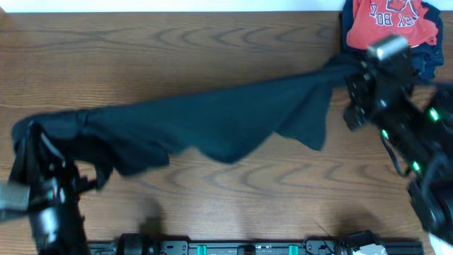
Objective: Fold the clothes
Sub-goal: 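Stretch the shirt between both grippers and lay it flat on the table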
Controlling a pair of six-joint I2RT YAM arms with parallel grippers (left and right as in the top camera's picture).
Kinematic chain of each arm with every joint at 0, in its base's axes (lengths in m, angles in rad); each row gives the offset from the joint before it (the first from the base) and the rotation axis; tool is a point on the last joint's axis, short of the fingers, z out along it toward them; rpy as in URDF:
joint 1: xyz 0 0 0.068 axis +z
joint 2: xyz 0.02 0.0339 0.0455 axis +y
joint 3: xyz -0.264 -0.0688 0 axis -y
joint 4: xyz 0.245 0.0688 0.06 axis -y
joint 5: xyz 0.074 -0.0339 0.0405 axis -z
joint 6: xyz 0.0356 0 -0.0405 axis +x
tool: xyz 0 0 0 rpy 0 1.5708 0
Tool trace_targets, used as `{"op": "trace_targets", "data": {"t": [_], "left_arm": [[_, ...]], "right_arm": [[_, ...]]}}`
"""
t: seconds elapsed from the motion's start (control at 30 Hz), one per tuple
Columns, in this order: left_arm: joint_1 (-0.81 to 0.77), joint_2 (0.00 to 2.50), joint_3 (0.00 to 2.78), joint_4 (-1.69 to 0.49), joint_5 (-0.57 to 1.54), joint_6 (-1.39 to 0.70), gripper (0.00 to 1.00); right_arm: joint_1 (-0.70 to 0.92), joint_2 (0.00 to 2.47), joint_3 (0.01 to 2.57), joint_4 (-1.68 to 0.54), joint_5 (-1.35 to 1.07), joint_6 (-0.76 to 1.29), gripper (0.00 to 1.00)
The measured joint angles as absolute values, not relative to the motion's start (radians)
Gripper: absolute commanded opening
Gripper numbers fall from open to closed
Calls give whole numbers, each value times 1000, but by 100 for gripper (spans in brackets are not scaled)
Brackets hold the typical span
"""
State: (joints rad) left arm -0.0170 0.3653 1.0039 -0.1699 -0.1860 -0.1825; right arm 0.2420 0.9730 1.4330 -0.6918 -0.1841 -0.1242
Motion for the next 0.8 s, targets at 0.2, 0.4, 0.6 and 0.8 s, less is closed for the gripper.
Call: {"op": "trace_targets", "data": {"t": [0.2, 0.4, 0.6, 0.8], "left_arm": [[-17, 295, 1021, -176, -181, -156, 6], [-17, 300, 1043, -231, -179, -150, 6], [-17, 416, 1044, -328, -183, -148, 6], [-17, 623, 1044, -373, -189, -149, 6]], "right_arm": [[242, 889, 1433, -726, -183, -122, 1], [242, 919, 1435, -729, -174, -110, 1], [242, 1087, 1438, -735, -153, -61, 1], [242, 1297, 1437, -741, -133, -8, 1]]}}
